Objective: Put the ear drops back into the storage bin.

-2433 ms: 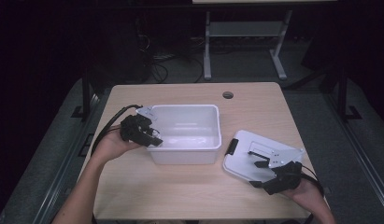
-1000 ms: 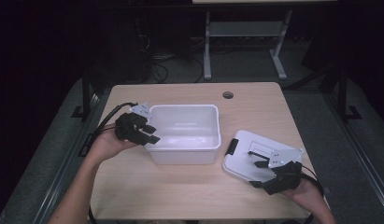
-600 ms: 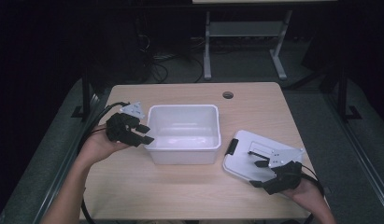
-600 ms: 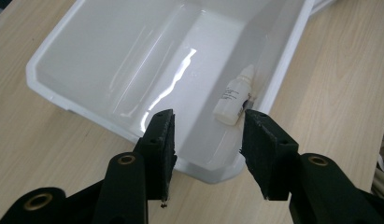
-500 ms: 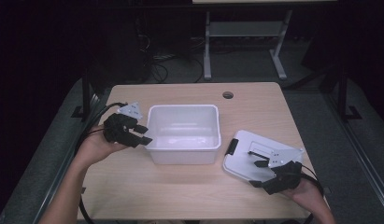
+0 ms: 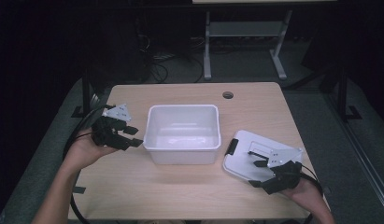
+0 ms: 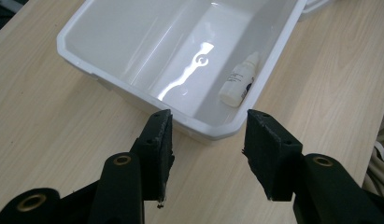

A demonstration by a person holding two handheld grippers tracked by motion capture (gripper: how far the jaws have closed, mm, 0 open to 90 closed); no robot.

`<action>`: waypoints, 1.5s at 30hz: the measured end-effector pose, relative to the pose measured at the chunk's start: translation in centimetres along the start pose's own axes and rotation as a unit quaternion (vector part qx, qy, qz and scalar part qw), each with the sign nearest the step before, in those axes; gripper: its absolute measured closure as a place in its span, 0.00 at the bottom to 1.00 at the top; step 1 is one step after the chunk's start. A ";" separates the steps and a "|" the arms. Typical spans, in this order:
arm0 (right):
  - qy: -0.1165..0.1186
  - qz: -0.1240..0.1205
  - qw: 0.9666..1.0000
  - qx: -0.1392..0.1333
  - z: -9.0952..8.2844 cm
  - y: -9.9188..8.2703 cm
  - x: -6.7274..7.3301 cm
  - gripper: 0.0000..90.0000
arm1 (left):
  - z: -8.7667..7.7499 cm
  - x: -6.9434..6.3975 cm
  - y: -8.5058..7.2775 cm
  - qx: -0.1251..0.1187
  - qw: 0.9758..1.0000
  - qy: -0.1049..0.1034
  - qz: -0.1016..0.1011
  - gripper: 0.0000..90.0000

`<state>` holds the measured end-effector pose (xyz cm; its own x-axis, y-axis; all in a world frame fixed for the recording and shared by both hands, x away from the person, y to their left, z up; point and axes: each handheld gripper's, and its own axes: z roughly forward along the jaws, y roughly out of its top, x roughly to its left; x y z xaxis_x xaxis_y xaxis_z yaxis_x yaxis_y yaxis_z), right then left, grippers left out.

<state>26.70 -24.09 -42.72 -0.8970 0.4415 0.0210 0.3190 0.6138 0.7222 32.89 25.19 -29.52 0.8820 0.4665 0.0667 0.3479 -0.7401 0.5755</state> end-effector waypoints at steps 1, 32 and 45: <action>0.000 0.000 1.000 0.000 0.0 0.0 0.0 0.32 | 0.0 -0.1 -0.1 0.001 1.000 0.000 -0.001 0.57; -0.003 -0.007 1.000 0.000 -0.2 0.3 0.5 0.32 | 0.5 -0.7 -4.4 -0.006 1.000 0.009 -0.028 0.47; -0.002 -0.008 1.000 0.002 -0.1 0.5 0.5 0.32 | 1.4 -1.1 -5.8 -0.004 0.999 0.006 -0.038 0.43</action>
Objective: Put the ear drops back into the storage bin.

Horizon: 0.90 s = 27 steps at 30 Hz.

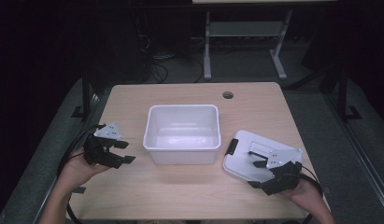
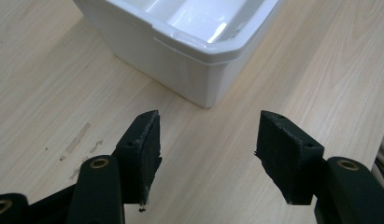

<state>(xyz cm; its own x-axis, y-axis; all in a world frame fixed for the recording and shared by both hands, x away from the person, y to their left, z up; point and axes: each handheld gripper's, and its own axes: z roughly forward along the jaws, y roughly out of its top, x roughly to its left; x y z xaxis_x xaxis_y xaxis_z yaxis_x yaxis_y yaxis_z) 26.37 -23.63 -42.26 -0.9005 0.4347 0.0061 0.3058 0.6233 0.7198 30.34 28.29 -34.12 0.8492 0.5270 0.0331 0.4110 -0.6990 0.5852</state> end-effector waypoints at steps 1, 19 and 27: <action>0.000 0.000 1.000 0.000 0.0 0.0 0.0 0.32 | 0.1 0.0 -0.1 -0.001 1.000 0.001 -0.001 0.43; 0.000 -0.002 1.000 0.005 -0.1 0.2 -0.1 0.32 | 0.8 -0.4 -2.0 -0.008 1.000 0.004 -0.007 0.40; -0.007 -0.012 1.000 0.006 -0.6 0.7 -0.1 0.33 | 1.1 -0.8 -2.8 -0.014 1.000 0.007 -0.010 0.40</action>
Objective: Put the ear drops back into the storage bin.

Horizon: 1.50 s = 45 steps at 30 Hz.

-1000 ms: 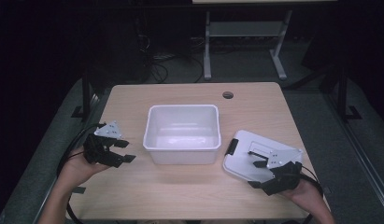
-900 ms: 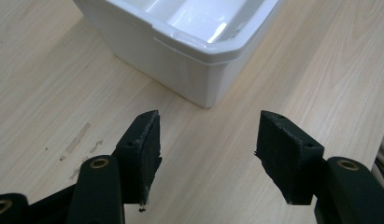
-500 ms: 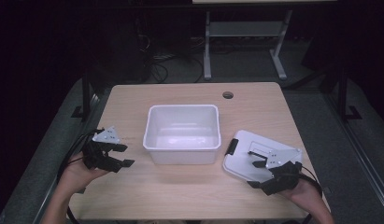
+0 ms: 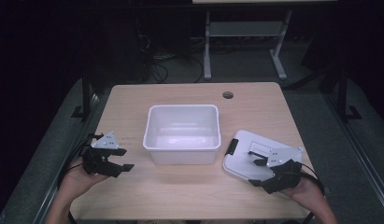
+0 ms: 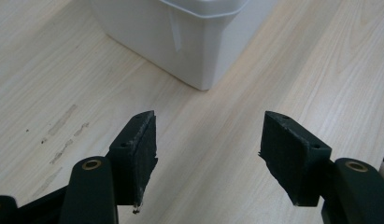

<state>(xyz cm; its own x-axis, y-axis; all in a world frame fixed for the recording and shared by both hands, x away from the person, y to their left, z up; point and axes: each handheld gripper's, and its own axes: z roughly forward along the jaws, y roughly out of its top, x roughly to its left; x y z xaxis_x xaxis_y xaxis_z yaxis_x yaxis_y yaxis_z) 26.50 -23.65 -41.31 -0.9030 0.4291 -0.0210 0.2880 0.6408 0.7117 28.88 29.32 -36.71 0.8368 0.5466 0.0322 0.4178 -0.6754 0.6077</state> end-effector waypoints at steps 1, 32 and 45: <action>-0.001 0.000 1.000 0.000 -0.1 0.1 0.0 0.33 | 0.0 0.0 -0.1 -0.001 1.000 0.002 0.001 0.40; -0.030 0.000 0.999 0.022 -1.4 1.2 -2.5 0.36 | 1.5 -1.2 -2.5 -0.010 1.000 0.001 -0.002 0.39; -0.051 0.019 0.997 0.055 -0.9 -0.4 -4.9 0.60 | 2.1 -1.5 -2.9 -0.012 1.000 0.002 -0.004 0.38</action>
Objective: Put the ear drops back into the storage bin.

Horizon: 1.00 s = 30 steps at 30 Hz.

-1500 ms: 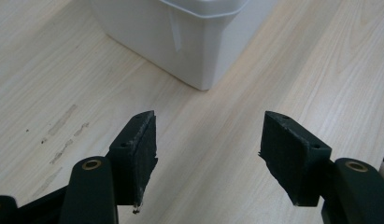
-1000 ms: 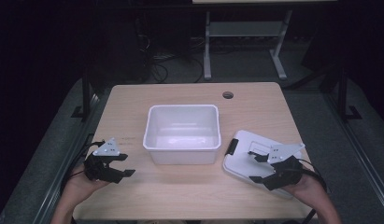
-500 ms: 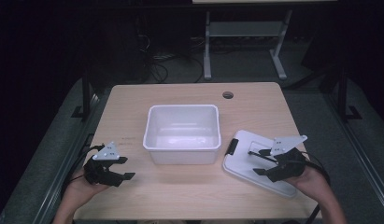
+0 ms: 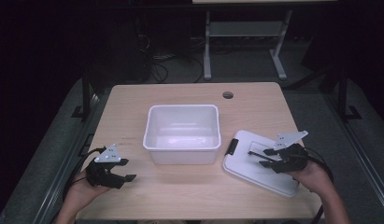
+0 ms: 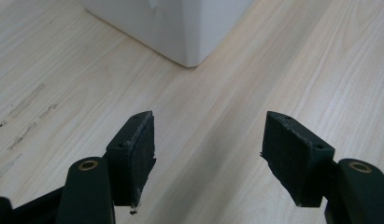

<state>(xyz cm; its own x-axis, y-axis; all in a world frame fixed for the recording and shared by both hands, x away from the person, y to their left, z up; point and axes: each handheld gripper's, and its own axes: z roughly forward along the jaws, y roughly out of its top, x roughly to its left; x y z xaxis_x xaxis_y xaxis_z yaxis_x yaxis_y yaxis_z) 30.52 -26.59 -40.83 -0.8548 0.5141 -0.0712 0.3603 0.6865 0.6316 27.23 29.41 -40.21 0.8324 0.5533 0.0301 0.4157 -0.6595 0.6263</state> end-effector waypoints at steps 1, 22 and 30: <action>0.003 0.000 1.000 0.001 0.1 -0.1 -0.1 0.62 | 0.0 0.0 0.0 0.000 1.000 0.000 0.000 0.37; -0.001 -0.022 0.999 0.029 1.1 0.0 -1.1 0.92 | 0.9 -0.6 -0.6 -0.013 1.000 0.002 0.001 0.35; 0.007 -0.019 0.999 0.030 1.0 0.2 -1.7 0.93 | 1.0 -0.5 -0.8 -0.021 1.000 0.002 -0.006 0.35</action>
<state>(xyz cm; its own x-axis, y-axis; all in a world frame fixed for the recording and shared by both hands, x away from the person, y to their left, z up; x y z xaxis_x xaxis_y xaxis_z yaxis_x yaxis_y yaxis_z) 32.39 -26.78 -41.40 -0.8729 0.4808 -0.0828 0.3498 0.7351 0.5807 26.83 29.16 -41.49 0.8261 0.5629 0.0245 0.4105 -0.6310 0.6582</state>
